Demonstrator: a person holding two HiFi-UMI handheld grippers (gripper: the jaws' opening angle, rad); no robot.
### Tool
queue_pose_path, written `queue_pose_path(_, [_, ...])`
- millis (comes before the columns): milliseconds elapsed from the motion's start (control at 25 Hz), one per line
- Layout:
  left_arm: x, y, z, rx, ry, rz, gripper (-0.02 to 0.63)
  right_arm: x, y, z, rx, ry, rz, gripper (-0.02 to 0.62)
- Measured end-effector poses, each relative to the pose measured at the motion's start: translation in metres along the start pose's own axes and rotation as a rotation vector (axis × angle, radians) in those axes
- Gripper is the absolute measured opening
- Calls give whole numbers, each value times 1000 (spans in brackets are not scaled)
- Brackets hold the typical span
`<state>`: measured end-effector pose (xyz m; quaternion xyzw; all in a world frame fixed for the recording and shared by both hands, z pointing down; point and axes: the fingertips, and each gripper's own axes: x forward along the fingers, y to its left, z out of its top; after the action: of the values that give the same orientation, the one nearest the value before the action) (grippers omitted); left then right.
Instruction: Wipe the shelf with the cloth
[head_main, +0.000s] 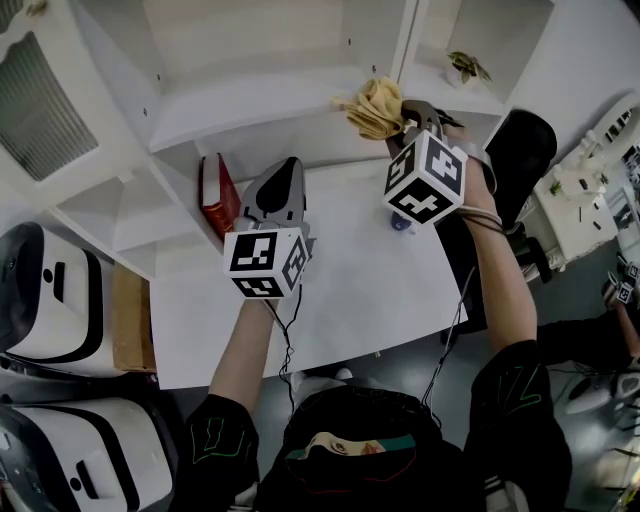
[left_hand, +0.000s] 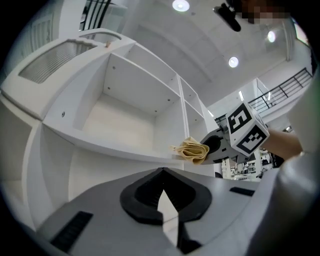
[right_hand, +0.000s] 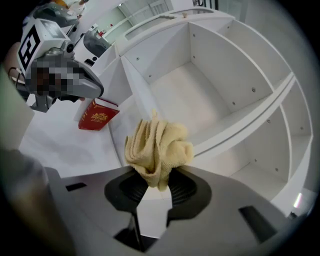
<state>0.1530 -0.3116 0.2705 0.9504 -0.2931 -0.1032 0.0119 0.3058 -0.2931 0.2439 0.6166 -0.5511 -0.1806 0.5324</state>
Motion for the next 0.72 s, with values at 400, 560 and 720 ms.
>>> queue_pose_path(400, [-4,-46,-9,98,22,-28,0,-23,39,-75,373,-91,148,110])
queue_pose_path(560, [-3,-70,-23,200,48,-35,0,-28,55,-93,505,-141,152,110])
queue_pose_path(720, [-5,-86,-39,220,82,-42,0,-36,64,-107,708,-227,173,110])
